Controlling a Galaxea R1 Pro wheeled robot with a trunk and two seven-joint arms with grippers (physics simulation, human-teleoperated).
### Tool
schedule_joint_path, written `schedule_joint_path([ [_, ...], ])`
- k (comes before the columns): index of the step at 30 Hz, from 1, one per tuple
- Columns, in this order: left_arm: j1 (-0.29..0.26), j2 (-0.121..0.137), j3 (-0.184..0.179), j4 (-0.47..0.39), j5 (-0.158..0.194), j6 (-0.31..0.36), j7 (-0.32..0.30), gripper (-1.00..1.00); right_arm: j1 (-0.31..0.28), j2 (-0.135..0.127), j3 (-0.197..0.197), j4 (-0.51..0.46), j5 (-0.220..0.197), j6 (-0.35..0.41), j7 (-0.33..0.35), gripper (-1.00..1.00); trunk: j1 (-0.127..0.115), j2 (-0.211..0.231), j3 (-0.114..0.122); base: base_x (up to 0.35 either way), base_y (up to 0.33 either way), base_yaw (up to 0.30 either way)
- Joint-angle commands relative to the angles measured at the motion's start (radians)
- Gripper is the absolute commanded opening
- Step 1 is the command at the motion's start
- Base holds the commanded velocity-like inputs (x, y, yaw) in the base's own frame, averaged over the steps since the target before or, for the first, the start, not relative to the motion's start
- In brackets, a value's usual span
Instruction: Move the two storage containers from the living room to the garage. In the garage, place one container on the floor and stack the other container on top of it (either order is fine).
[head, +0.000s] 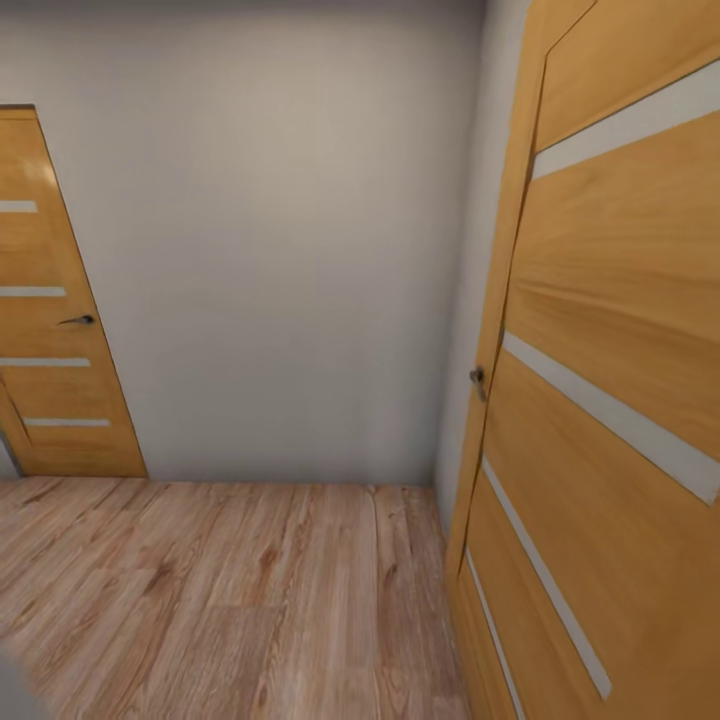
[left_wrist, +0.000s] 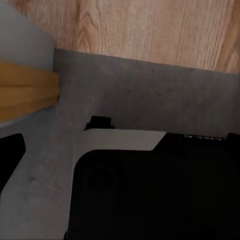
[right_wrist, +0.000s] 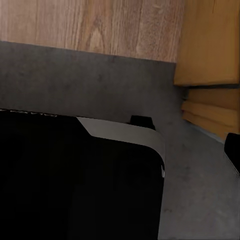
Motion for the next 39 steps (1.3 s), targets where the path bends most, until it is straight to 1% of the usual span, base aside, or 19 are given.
schedule_joint_path([
  [1,-0.001,0.0,0.004,0.001,0.007,-0.003,-0.001,1.0,-0.001,0.001,0.008,0.003,-0.008,-0.003,0.001,1.0,0.001,-0.001,-0.001,0.294,0.0,0.0],
  [4,-0.001,0.0,0.004,0.001,0.007,-0.003,-0.001,1.0,-0.001,0.001,0.009,0.002,-0.007,-0.003,0.001,1.0,0.001,-0.001,-0.001,0.202,0.0,0.0],
  [9,-0.001,0.0,0.004,0.001,0.007,-0.003,-0.001,1.0,-0.001,0.001,0.009,0.002,-0.008,-0.003,0.001,1.0,0.001,-0.001,-0.001,0.051,0.0,0.03],
  [19,-0.001,0.0,0.004,0.001,0.007,-0.003,-0.001,1.0,-0.001,0.001,0.008,0.002,-0.007,-0.003,0.001,1.0,0.001,-0.001,-0.001,0.004,0.0,0.175],
  [27,-0.001,0.0,0.004,0.001,0.007,-0.003,-0.001,1.0,-0.001,0.001,0.008,0.002,-0.006,-0.003,0.001,1.0,0.001,-0.001,-0.001,0.103,0.118,0.011],
  [39,-0.001,0.0,0.004,0.001,0.007,-0.003,-0.001,1.0,-0.001,0.001,0.008,0.002,-0.007,-0.003,0.001,1.0,0.001,-0.001,-0.001,0.012,0.013,0.0],
])
